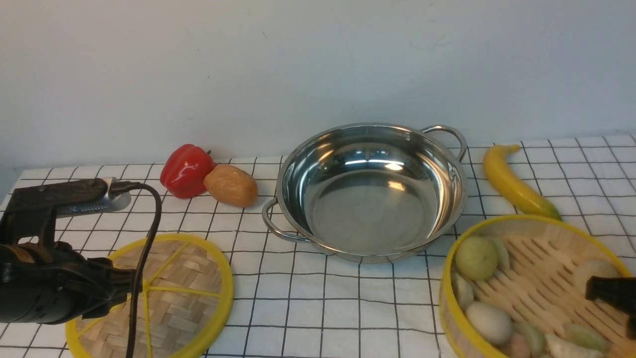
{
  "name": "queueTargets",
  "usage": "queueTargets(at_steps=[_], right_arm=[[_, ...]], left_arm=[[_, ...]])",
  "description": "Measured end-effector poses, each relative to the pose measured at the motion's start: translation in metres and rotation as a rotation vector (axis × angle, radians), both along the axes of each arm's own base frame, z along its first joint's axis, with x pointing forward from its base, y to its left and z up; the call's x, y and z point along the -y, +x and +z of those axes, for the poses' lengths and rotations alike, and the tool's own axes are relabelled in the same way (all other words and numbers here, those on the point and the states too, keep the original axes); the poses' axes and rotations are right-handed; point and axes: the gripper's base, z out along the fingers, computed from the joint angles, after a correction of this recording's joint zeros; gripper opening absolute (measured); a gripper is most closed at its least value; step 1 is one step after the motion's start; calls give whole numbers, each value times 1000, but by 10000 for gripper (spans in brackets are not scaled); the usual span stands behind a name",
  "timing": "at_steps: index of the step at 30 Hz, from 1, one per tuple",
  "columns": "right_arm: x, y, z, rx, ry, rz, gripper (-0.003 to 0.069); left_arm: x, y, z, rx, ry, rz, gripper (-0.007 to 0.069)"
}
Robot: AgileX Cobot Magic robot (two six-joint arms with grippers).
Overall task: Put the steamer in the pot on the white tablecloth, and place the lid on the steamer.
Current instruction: 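Reach for and grasp the rim of the bamboo steamer holding the buns with the right gripper, then place the bamboo steamer basket of food into the steel pot with the right gripper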
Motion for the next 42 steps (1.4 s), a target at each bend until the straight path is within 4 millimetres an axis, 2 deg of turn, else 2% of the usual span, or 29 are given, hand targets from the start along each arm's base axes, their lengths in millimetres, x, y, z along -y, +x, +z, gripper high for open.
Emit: queueTargets(at_steps=[9, 22, 27, 32, 35, 36, 38, 39, 42], right_arm=[[7, 1, 3, -33, -89, 59, 58], [10, -6, 5, -132, -130, 110, 60], [9, -11, 14, -117, -122, 135, 60], [10, -18, 44, -119, -137, 171, 60], [12, -22, 77, -97, -152, 196, 74], [12, -23, 80, -93, -153, 198, 76], [10, -20, 118, 6, -143, 218, 77], [10, -21, 119, 7, -140, 221, 77], [2, -10, 154, 127, -78, 259, 75]], left_arm=[[0, 0, 0, 0, -3, 1, 243], [0, 0, 0, 0, -2, 1, 243], [0, 0, 0, 0, -2, 1, 243], [0, 0, 0, 0, -2, 1, 243], [0, 0, 0, 0, -2, 1, 243], [0, 0, 0, 0, -2, 1, 243], [0, 0, 0, 0, -2, 1, 243], [0, 0, 0, 0, -2, 1, 243], [0, 0, 0, 0, -1, 0, 243]])
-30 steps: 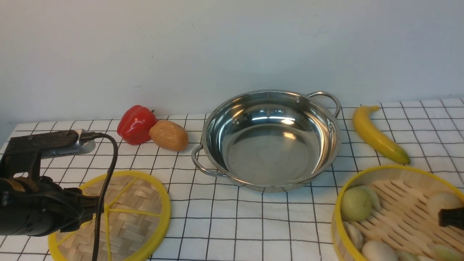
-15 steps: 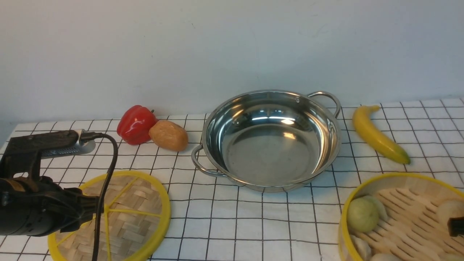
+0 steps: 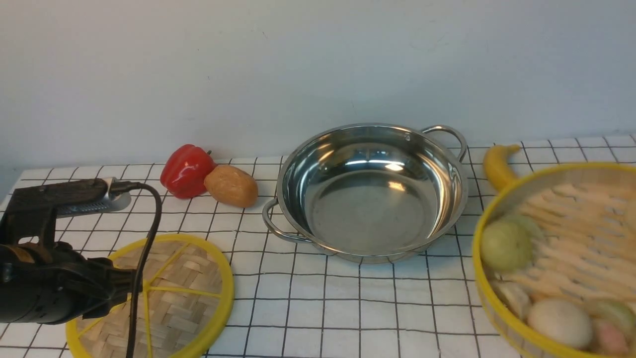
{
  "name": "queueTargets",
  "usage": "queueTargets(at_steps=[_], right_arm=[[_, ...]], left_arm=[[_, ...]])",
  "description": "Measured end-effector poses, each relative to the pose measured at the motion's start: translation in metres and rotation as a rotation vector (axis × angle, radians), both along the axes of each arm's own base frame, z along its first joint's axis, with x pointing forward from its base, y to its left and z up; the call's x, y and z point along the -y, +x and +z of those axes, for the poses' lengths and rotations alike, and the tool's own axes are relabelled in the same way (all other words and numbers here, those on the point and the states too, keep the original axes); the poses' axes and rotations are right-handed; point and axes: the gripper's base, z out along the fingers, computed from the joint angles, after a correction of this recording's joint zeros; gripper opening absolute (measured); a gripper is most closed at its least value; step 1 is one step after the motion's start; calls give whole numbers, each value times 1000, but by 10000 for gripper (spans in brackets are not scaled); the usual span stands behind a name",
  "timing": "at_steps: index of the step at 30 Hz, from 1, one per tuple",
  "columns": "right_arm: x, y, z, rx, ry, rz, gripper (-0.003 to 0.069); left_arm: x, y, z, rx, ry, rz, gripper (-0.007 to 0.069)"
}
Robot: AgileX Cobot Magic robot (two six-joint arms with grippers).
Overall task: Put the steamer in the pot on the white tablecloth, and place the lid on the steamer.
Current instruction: 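Place the bamboo steamer basket of food into the steel pot with the right gripper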
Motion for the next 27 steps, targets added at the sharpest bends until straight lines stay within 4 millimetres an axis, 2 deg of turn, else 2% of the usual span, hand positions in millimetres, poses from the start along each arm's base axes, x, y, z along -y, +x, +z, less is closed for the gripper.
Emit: queueTargets(at_steps=[3, 5, 7, 8, 9, 10, 11, 14, 15, 16, 17, 18, 20, 24, 27], right_arm=[[-7, 15, 17, 45, 53, 36, 74], [-10, 29, 21, 46, 78, 49, 74], [-14, 53, 18, 25, 98, 66, 74], [-15, 53, 20, 31, 99, 67, 74], [-19, 77, 12, 4, 118, 78, 74], [-21, 88, 11, 4, 131, 84, 74], [-21, 90, 11, 2, 136, 86, 74], [-33, 132, 5, 1, 218, 120, 74], [-34, 136, 5, 3, 224, 124, 74], [-43, 154, 6, 21, 254, 149, 74], [-44, 156, 6, 24, 255, 154, 74], [-55, 173, 8, 51, 262, 184, 74], [-73, 194, 8, 85, 247, 230, 74], [-110, 221, -2, 115, 232, 290, 74], [-126, 228, -11, 112, 238, 310, 74]], left_arm=[[0, 0, 0, 0, 0, 0, 243], [0, 0, 0, 0, -1, 0, 243], [0, 0, 0, 0, -1, 0, 243], [0, 0, 0, 0, -1, 0, 243], [0, 0, 0, 0, -1, 0, 243], [0, 0, 0, 0, -1, 0, 243], [0, 0, 0, 0, -1, 0, 243], [0, 0, 0, 0, -1, 0, 243], [0, 0, 0, 0, -1, 0, 243], [0, 0, 0, 0, -1, 0, 243], [0, 0, 0, 0, -1, 0, 243], [0, 0, 0, 0, -1, 0, 243], [0, 0, 0, 0, 0, -1, 243], [0, 0, 0, 0, 6, -4, 243], [0, 0, 0, 0, 7, -5, 243]])
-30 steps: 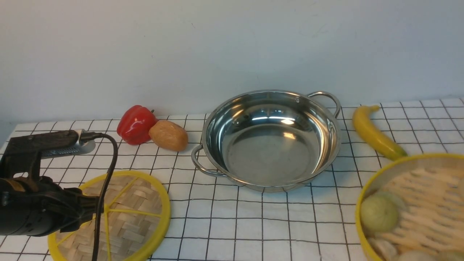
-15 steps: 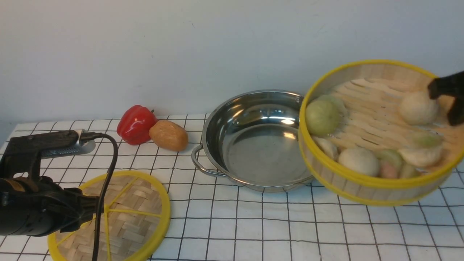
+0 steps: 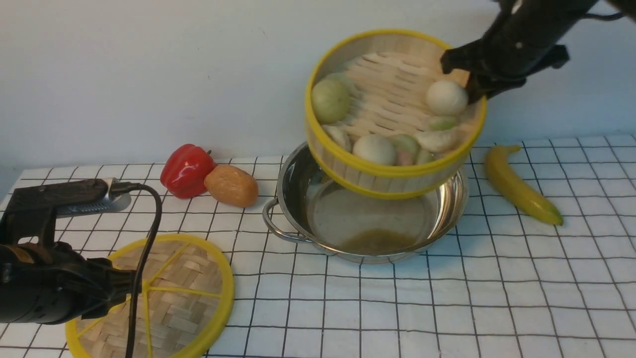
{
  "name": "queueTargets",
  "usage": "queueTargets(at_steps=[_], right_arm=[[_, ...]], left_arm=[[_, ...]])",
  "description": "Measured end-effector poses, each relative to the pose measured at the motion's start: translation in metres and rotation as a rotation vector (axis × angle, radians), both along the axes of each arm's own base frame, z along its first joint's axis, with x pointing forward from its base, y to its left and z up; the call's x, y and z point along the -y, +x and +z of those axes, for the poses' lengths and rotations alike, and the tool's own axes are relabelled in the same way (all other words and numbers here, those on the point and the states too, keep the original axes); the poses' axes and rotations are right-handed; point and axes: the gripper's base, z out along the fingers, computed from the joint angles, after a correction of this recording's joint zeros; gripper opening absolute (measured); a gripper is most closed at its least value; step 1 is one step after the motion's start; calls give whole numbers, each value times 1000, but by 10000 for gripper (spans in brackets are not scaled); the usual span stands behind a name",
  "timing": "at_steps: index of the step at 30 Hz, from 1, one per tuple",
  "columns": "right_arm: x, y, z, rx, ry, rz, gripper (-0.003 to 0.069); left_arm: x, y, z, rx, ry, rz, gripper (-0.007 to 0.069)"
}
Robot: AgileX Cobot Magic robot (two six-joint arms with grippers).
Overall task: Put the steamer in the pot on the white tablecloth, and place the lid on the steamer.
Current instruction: 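Place the bamboo steamer basket of food into the steel pot with the right gripper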
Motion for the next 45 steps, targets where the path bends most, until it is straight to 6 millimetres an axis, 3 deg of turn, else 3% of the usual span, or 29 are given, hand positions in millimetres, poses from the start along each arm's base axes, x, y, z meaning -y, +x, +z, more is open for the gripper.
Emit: queueTargets(at_steps=[6, 17, 32, 39, 45], right_arm=[[-25, 10, -33, -60, -8, 29, 74], [-28, 23, -84, -153, -58, 28, 74], [-30, 28, -115, -209, -71, 25, 78], [-30, 30, -110, -190, -46, 14, 200], [-33, 30, -107, -189, -6, 9, 417]], left_arm=[[0, 0, 0, 0, 0, 0, 243], [0, 0, 0, 0, 4, -2, 243], [0, 0, 0, 2, 18, -26, 243], [0, 0, 0, 2, 19, -28, 243], [0, 0, 0, 2, 20, -29, 243]])
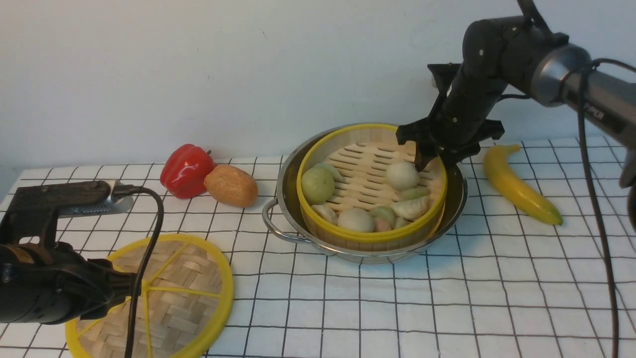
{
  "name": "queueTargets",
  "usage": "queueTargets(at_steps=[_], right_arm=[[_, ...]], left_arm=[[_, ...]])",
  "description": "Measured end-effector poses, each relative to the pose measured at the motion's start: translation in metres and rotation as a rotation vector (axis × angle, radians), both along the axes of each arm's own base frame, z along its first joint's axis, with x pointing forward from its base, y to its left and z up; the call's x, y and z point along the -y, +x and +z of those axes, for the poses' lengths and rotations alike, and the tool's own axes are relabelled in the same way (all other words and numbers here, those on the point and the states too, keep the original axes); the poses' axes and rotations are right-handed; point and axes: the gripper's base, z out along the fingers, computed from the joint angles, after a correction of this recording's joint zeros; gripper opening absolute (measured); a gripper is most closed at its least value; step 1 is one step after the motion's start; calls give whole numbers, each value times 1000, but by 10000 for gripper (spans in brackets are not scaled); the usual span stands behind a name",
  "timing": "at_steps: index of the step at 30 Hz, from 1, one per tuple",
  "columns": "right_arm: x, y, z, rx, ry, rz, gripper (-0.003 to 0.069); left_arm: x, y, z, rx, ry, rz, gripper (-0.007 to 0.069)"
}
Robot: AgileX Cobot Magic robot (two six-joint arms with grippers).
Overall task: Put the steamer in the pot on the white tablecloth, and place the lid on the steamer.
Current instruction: 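Place the bamboo steamer basket of food into the steel pot with the right gripper, then grasp the bamboo steamer lid lying on the table by its centre knob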
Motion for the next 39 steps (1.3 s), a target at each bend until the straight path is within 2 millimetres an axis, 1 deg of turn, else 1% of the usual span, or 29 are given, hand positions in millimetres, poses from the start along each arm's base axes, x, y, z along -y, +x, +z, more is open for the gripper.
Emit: queueTargets(at_steps=[1, 3, 4, 6, 11, 12, 16, 20, 21, 23, 24, 26, 27, 28, 29, 30, 31, 32, 34, 35, 38, 39], right_arm=[[0, 0, 0, -1, 2, 0, 428], [0, -1, 3, 5, 9, -1, 482], [0, -1, 3, 4, 9, -1, 486], [0, -2, 9, 16, 11, 3, 516], [3, -7, 37, 77, 9, 17, 533], [3, -7, 40, 83, 9, 17, 533], [7, -18, 81, 166, 23, 17, 534], [13, -39, 136, 279, 45, 48, 534], [16, -48, 154, 320, 53, 59, 534], [23, -71, 196, 415, 72, 76, 534], [28, -89, 224, 483, 86, 82, 531], [37, -118, 261, 579, 100, 94, 525], [44, -139, 284, 638, 109, 100, 519], [50, -157, 300, 685, 115, 105, 513], [53, -167, 308, 709, 118, 108, 512], [64, -204, 334, 790, 126, 117, 498], [68, -215, 340, 811, 129, 118, 495], [83, -263, 364, 903, 139, 123, 479], [99, -312, 378, 983, 140, 123, 461], [100, -316, 377, 984, 138, 123, 460], [127, -393, 384, 1103, 126, 106, 430], [133, -409, 383, 1128, 125, 100, 424]], left_arm=[[0, 0, 0, 0, 0, 0, 243], [0, 0, 0, 5, 0, 1, 243], [0, 0, 0, 6, 0, 1, 243], [0, 1, 1, 17, 1, 2, 243], [0, 3, 1, 32, 4, 1, 243], [0, 3, 1, 33, 4, 0, 243], [-1, 5, 3, 66, 14, -7, 243], [-1, 9, 1, 82, 24, -20, 243], [0, 11, 0, 81, 26, -25, 243], [1, 16, -7, 62, 28, -32, 243], [1, 18, -11, 45, 28, -34, 243], [1, 23, -19, 28, 30, -34, 243], [1, 27, -25, 19, 31, -31, 243], [1, 30, -29, 14, 32, -30, 243], [1, 31, -29, 15, 32, -29, 243], [1, 37, -36, 0, 34, -28, 243], [1, 39, -37, -2, 34, -28, 243], [0, 45, -42, -13, 34, -27, 243], [0, 54, -45, -19, 35, -26, 243], [0, 55, -45, -18, 35, -26, 243], [0, 66, -52, -42, 36, -27, 243], [0, 67, -54, -48, 36, -27, 243]])
